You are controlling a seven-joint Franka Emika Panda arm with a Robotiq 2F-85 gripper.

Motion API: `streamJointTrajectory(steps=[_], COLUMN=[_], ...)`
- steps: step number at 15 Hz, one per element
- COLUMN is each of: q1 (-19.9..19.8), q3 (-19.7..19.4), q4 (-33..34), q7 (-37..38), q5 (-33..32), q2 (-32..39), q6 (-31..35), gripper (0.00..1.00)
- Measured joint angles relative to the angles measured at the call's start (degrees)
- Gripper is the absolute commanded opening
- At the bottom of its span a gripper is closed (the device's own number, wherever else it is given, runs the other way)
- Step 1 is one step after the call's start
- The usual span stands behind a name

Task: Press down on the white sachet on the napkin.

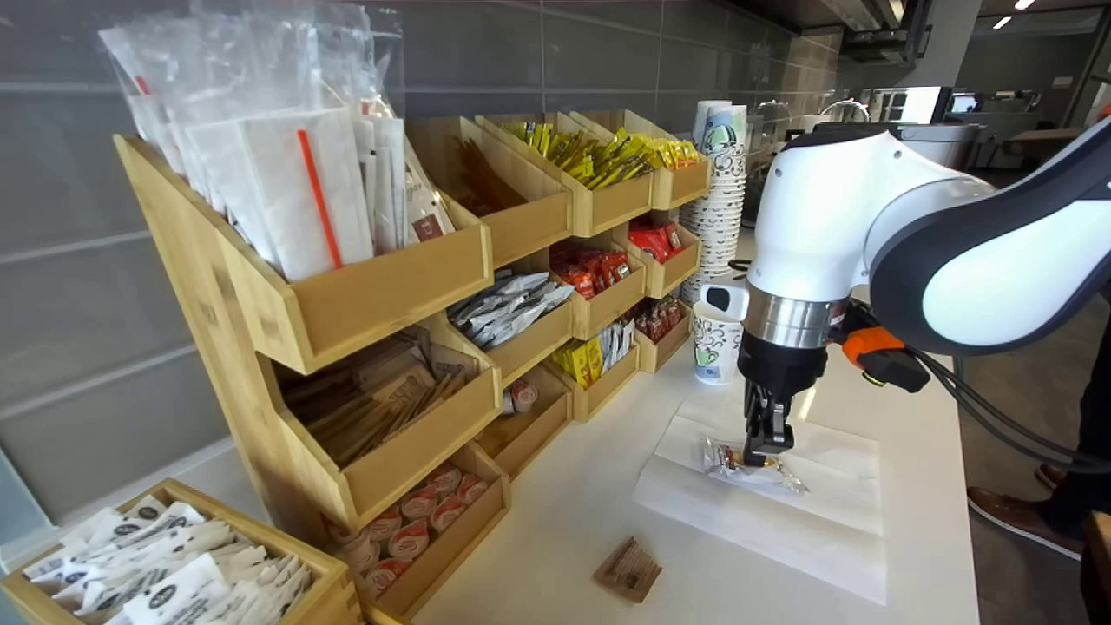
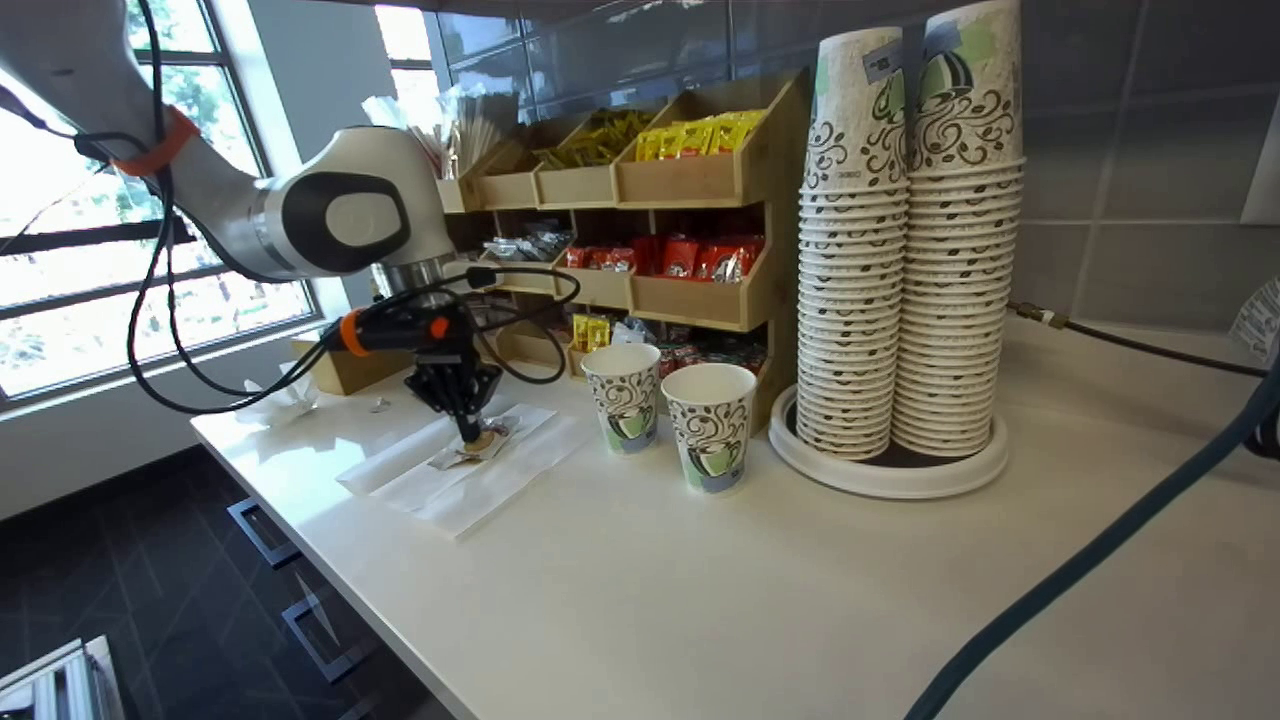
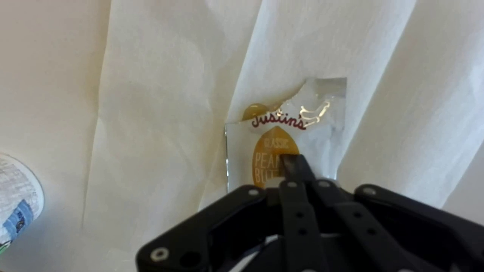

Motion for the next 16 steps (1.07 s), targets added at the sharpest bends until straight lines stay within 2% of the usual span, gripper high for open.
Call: streamJointTrajectory(steps=[16], q1=[-0.2], q3=[-0.2], q4=[0.0], q7=[0.0], q5=[-0.1], q2=[0.8], q6=[0.4], gripper=[0.0])
